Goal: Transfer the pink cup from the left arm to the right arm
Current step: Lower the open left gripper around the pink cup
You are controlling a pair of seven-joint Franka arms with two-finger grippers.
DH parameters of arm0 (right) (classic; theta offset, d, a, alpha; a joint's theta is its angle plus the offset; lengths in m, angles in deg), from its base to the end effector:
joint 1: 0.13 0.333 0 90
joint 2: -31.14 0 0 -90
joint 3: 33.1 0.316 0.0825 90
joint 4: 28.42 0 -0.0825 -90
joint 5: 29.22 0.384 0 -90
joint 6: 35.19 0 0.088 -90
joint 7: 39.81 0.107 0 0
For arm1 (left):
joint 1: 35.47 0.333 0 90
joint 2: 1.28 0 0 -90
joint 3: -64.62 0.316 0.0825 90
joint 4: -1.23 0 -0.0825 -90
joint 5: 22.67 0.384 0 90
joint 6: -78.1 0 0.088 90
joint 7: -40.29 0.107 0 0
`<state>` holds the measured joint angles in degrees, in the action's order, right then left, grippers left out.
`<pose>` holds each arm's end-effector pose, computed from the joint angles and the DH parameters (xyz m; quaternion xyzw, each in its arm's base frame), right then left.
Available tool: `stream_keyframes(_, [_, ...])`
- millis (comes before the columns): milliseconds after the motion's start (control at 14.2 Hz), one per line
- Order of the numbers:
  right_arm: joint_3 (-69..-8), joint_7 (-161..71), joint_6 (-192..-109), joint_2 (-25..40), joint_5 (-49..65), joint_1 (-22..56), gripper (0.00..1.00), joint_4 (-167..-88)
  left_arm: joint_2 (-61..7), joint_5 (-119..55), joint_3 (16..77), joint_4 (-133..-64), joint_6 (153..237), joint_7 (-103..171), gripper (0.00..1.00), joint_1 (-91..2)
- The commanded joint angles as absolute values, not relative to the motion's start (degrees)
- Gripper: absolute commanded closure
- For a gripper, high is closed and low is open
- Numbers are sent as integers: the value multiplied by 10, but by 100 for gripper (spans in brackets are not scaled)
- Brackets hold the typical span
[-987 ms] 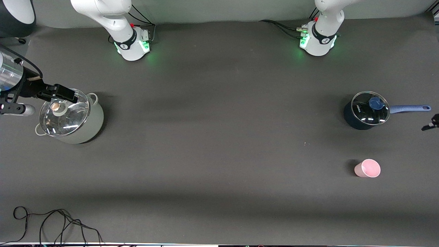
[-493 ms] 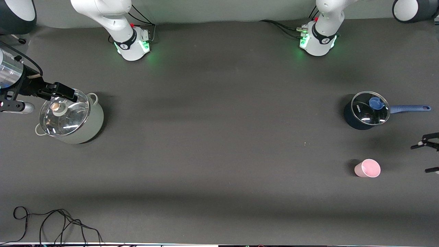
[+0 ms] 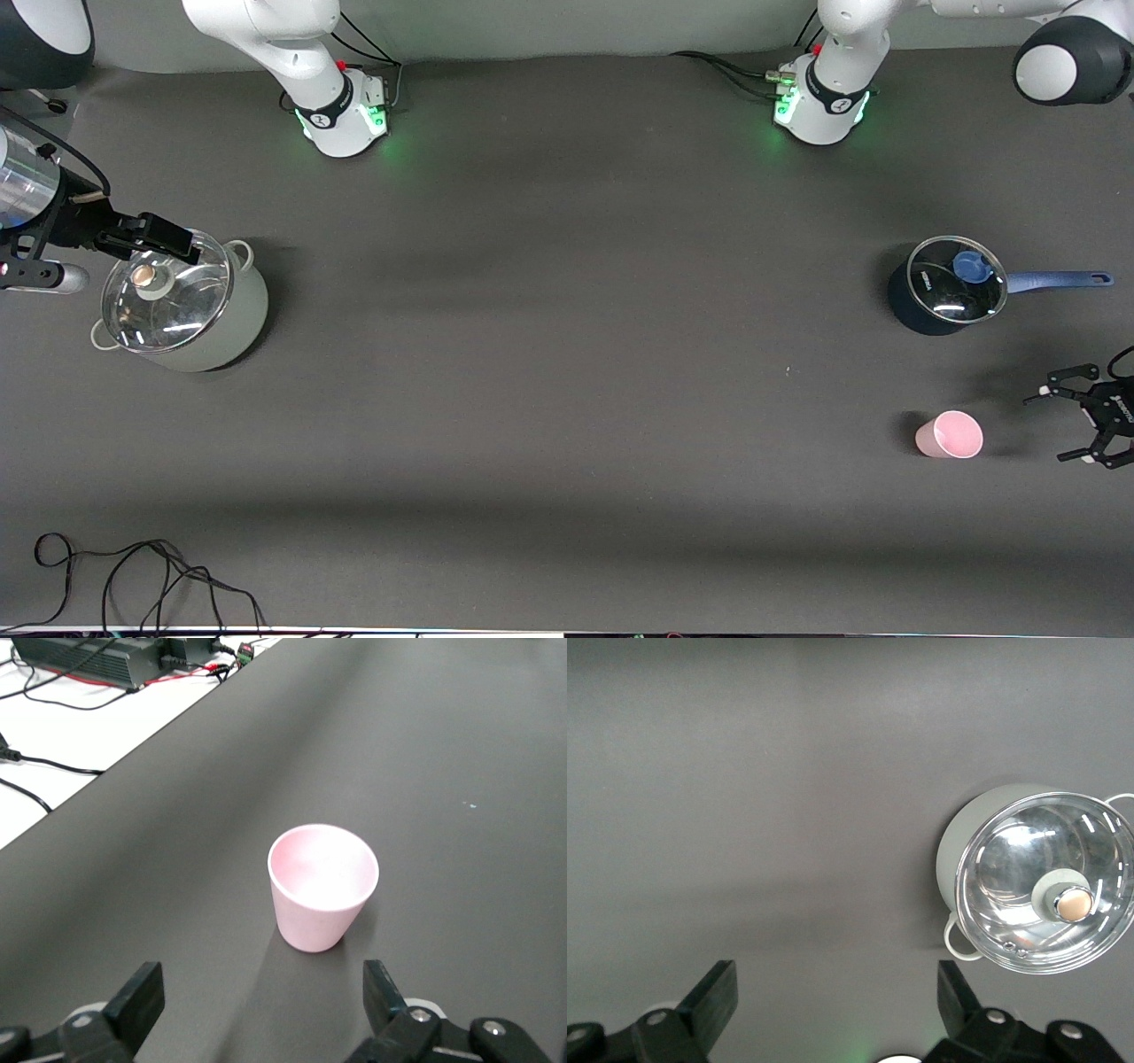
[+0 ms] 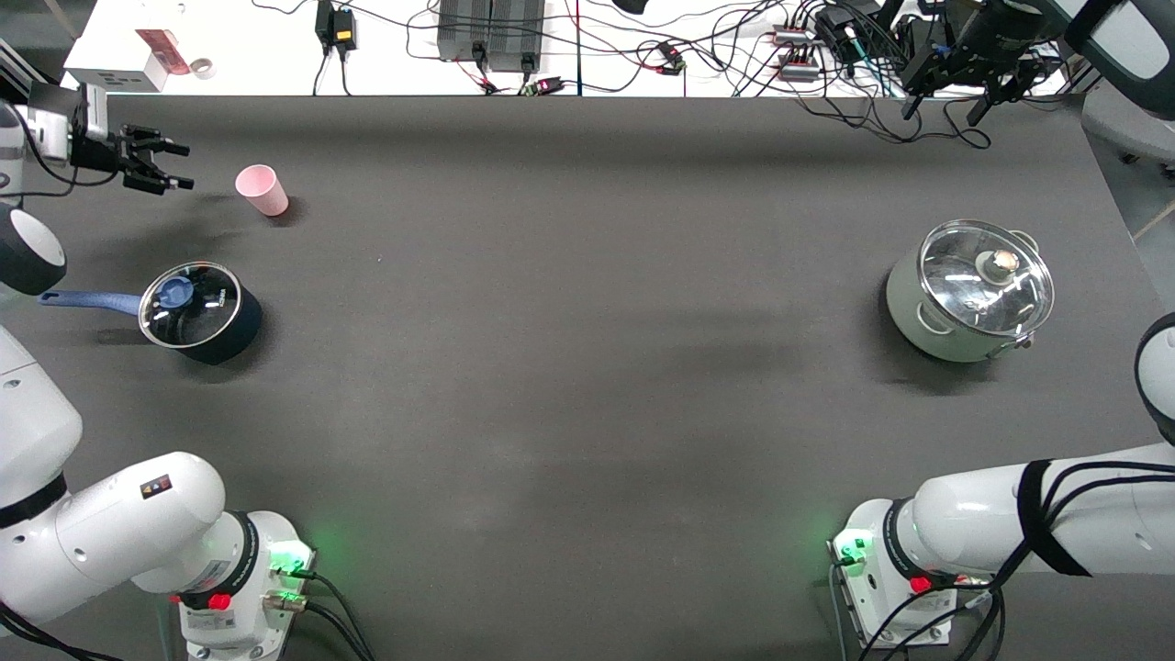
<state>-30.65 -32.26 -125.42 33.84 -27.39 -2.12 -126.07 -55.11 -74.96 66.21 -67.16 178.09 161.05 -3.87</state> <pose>0.5361 0.0082 0.5877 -0.9971 0.0626 0.0421 0.0120 0.6543 0.3360 0.2138 0.7475 -0.5010 0.3508 0.2592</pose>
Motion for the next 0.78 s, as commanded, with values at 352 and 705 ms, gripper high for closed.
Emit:
stream_keyframes(352, [-310,-321,-1263,345,-275,-17,0,-1265,-634,-858,656,-653,1783,1749,0,-22])
stream_keyframes(705, [-310,-322,-1264,343,-275,-17,0,-1262,-644,-890,645,-665,1791,1785,0,-22])
